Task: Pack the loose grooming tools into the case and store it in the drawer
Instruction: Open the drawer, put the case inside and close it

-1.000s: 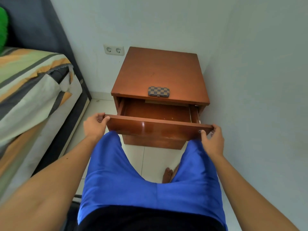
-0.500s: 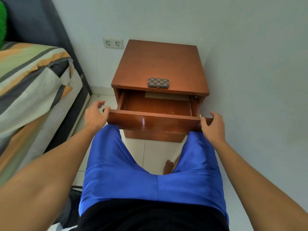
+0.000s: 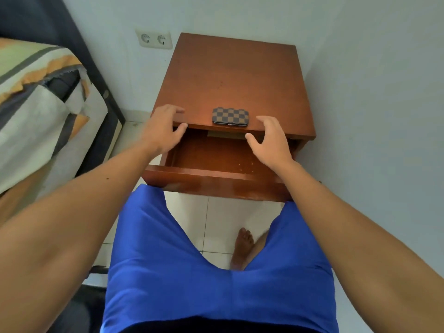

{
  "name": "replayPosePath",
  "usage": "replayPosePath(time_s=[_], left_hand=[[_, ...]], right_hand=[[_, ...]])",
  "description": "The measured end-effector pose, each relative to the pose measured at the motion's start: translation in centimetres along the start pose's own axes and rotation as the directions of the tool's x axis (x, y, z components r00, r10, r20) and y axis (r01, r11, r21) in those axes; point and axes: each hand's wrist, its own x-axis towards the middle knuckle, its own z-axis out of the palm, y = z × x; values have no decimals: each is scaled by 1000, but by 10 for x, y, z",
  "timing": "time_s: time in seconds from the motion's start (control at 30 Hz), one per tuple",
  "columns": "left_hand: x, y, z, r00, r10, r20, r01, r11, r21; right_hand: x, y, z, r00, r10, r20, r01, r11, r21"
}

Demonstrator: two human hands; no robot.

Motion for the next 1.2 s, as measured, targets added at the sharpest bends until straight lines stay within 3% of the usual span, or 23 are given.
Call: replayPosePath(time_s=[0.3,0.47,0.57,0.73,0.9,1.2], left_hand=[[71,8,36,958,103,266,-138,984,116],[84,-4,50,959,124,253,-185,955,231],[81,-3,54,959,137,248,-203,942,267],[82,-4,56,964,131,232,-200,931,304],[82,-5,57,966,132,220,-199,928,314],[82,-4,59,970,120,213,-187,925,330]], right_hand=[[80,-17,18,914,-174,366,278,926,-255],[97,-20,8,885,-177,430,343,872,-348],[93,-20,0,871,-208,445,369,875,-313],[46,-14,5,761,-356,542,503,851,-147],[29,6,45,663,-285,692,507,851,-136],[53,29,99,681,-54,730,355,897,-264]])
